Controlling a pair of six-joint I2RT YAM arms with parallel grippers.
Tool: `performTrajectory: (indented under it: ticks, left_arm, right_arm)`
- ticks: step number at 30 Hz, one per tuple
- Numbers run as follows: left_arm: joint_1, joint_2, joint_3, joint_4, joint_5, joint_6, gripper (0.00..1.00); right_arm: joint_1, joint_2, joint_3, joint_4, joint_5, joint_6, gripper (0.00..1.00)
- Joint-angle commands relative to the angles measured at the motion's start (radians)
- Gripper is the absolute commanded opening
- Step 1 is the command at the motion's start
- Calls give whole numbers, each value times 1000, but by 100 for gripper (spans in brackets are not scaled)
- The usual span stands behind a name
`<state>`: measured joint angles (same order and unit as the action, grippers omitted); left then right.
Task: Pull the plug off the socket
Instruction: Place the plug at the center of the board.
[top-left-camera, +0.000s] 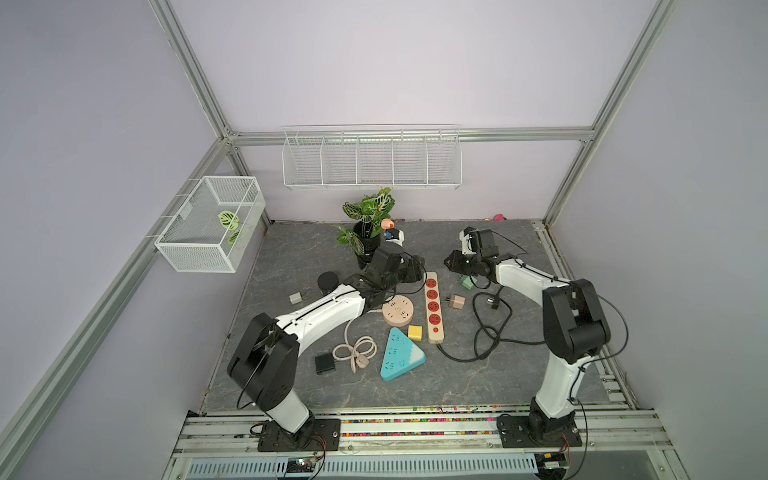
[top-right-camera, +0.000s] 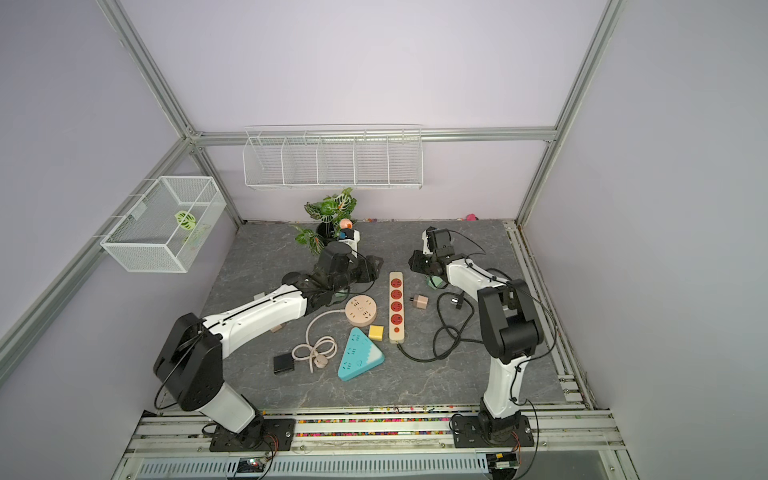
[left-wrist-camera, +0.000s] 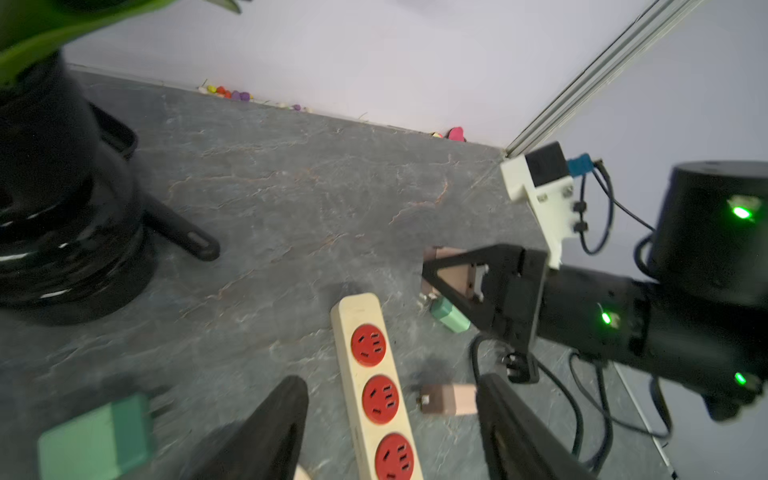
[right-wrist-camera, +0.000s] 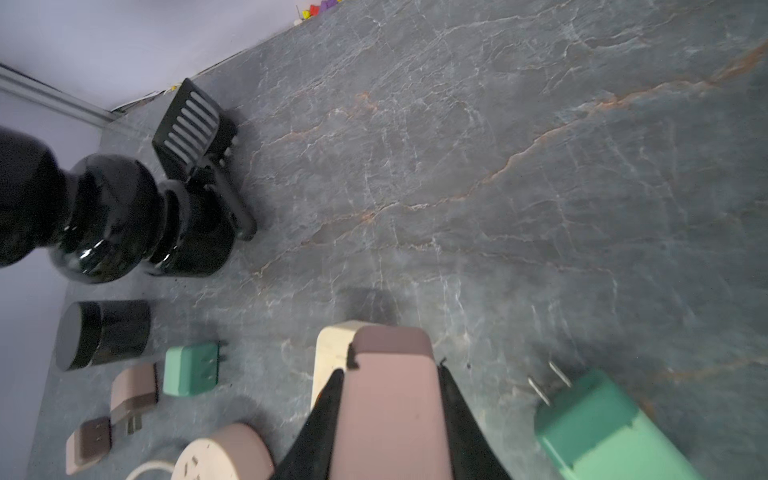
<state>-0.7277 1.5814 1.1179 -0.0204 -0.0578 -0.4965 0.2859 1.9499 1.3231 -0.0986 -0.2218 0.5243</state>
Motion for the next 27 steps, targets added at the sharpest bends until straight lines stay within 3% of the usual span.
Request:
performTrajectory:
  ticks: [1,4,8,12,20,27]
  left_arm:
    - [2,-91,-92,-45,-41,60,73]
    - [2,-176,-177,-20,-56,53,79]
    - [2,-279,-265,5,-72,53,93]
    - [2,-350,-316,9,-105,55,97]
    - [2,-400,-358,-39,-193,47,99]
    - [5,-430,-405,-87,-388,31,100]
  right_arm:
    - [-18,60,36,87,-23,50,13]
    - [-30,122,57,124,-47,81,20]
    - [-31,158,65,135,-43,89,39]
    - [-37,157,71,112,-24,79,52]
    - [-73,69,67,-8,72,23,68]
    - [-86,-115,18,-176,82,-75,73]
